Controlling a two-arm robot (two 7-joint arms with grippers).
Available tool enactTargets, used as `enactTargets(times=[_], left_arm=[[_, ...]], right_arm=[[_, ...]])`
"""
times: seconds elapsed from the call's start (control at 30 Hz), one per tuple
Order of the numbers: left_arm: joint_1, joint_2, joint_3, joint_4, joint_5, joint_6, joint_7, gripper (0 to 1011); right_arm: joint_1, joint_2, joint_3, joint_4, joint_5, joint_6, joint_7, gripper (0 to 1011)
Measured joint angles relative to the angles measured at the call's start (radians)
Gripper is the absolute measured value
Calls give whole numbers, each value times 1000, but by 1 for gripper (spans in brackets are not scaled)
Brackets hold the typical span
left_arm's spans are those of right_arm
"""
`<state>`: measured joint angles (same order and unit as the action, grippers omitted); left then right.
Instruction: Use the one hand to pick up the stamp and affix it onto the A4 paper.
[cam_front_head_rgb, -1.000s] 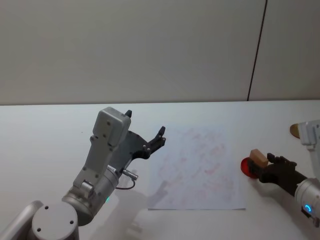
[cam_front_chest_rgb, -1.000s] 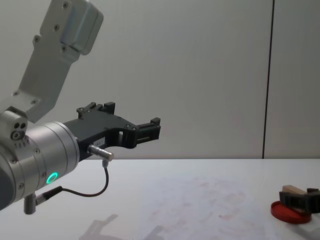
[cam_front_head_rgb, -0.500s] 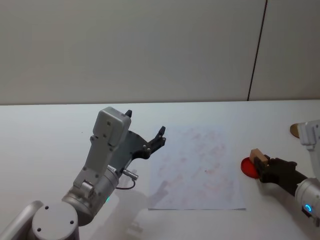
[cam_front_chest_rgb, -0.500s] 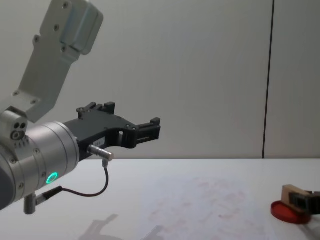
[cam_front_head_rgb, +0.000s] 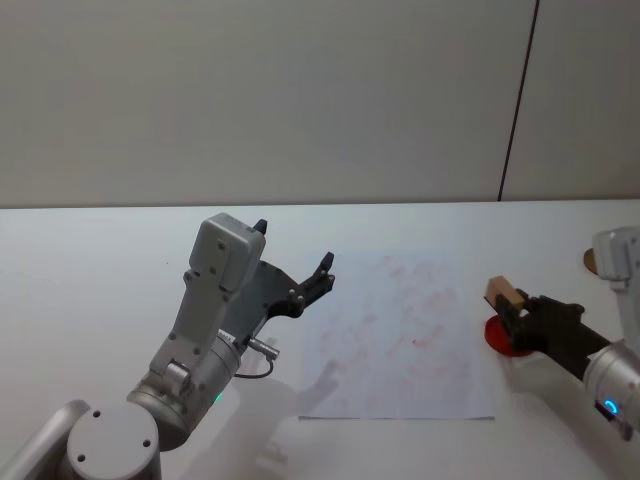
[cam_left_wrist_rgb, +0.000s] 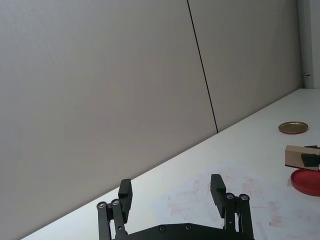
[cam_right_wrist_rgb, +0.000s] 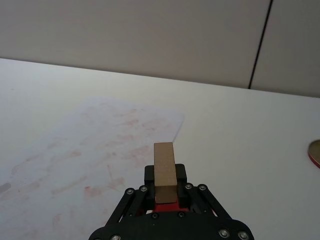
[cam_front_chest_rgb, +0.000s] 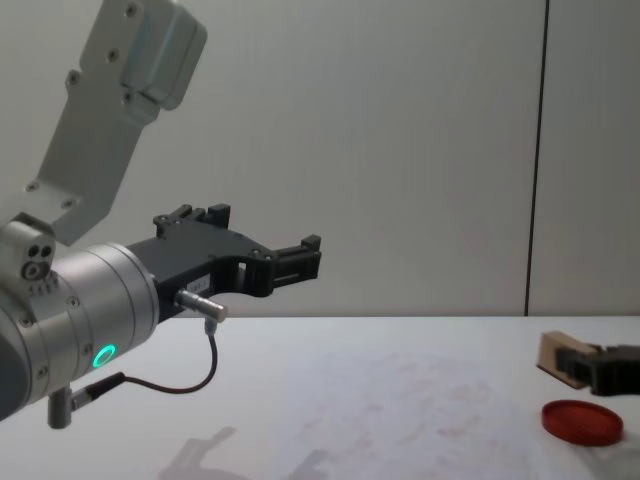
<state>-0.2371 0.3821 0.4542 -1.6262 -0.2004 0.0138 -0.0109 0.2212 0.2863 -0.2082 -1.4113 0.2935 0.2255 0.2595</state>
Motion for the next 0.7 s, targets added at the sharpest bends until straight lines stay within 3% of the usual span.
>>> enactTargets(times=[0.4, 0.7], left_arm=[[0, 0, 0, 0, 0, 0, 0, 993], [0, 0, 0, 0, 0, 0, 0, 993]], right_arm=[[1, -20, -37, -49, -29, -17, 90, 218], [2, -48, -83, -65, -74, -10, 148, 219]])
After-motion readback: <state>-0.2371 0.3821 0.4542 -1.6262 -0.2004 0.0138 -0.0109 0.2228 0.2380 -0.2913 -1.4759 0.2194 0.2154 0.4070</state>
